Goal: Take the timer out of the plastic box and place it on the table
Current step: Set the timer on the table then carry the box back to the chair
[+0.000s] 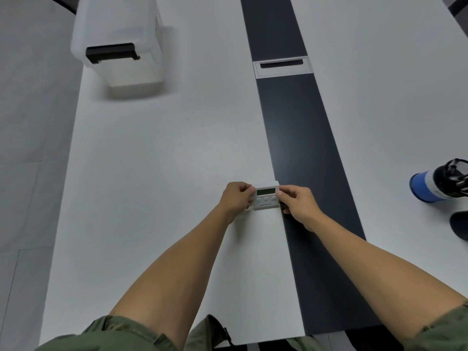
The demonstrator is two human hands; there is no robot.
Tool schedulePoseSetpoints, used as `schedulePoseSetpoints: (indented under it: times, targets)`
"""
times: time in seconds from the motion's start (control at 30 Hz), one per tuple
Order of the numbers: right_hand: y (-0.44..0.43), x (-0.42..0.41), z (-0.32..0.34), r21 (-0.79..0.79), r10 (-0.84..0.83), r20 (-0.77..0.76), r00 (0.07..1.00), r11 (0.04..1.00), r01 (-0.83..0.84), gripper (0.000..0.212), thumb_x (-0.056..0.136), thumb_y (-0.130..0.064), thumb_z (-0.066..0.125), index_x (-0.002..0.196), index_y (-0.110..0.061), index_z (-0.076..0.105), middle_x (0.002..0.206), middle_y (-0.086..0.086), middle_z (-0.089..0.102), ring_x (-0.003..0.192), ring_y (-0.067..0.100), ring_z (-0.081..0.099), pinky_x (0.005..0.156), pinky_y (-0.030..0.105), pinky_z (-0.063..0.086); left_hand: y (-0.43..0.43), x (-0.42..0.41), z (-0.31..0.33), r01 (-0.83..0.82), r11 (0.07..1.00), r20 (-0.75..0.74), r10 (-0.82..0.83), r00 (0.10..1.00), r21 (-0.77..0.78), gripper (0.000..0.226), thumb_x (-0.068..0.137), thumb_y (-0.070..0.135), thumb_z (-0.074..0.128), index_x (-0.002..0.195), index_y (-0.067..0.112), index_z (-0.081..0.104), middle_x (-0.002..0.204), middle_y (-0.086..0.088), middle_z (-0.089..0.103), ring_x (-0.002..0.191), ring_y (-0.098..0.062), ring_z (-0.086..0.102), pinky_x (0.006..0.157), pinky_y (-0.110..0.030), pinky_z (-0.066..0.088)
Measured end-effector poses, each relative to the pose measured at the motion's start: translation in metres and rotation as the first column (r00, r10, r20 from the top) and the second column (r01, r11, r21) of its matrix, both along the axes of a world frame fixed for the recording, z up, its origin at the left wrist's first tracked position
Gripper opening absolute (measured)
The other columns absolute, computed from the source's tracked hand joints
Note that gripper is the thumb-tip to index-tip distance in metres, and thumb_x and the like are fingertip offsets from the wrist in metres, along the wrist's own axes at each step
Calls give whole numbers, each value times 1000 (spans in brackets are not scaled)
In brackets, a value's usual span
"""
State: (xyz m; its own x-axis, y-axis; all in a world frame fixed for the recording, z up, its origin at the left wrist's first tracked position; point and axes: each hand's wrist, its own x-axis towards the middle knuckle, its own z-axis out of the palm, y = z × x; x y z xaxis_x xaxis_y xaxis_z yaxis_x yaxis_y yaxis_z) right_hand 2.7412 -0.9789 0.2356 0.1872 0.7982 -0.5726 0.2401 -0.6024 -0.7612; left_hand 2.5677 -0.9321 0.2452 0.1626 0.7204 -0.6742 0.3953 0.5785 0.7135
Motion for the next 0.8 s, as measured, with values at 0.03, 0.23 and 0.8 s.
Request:
schedulePoseSetpoints:
  times: [0.03,0.23,0.8]
  targets:
    - [0,2,1,-11,6,1,1000,1000,-6,26,98,-18,55,121,-15,66,101,-4,69,92,14,64,77,34,56,1,2,0,3,1000,3,-3,1000,-3,25,98,16,49,109,1,66,95,-16,62,84,-24,56,71,-31,49]
    - [-2,8,4,-27,3,-9,1000,1000,-3,28,98,-17,55,124,-14,65,103,-4,66,90,7,60,71,20,49,2,9,-2,2,1000,-17,-3,1000,-23,27,97,22,50,107,4,68,94,-10,63,81,-22,52,69,-32,43]
    - [1,13,-2,-83,58,68,996,995,-53,29,95,-10,59,123,-12,66,119,4,68,108,19,61,98,37,51,1,9,-1,-11,1000,-61,9,998,-20,32,98,27,50,113,4,67,109,-15,67,82,-20,50,72,-33,39]
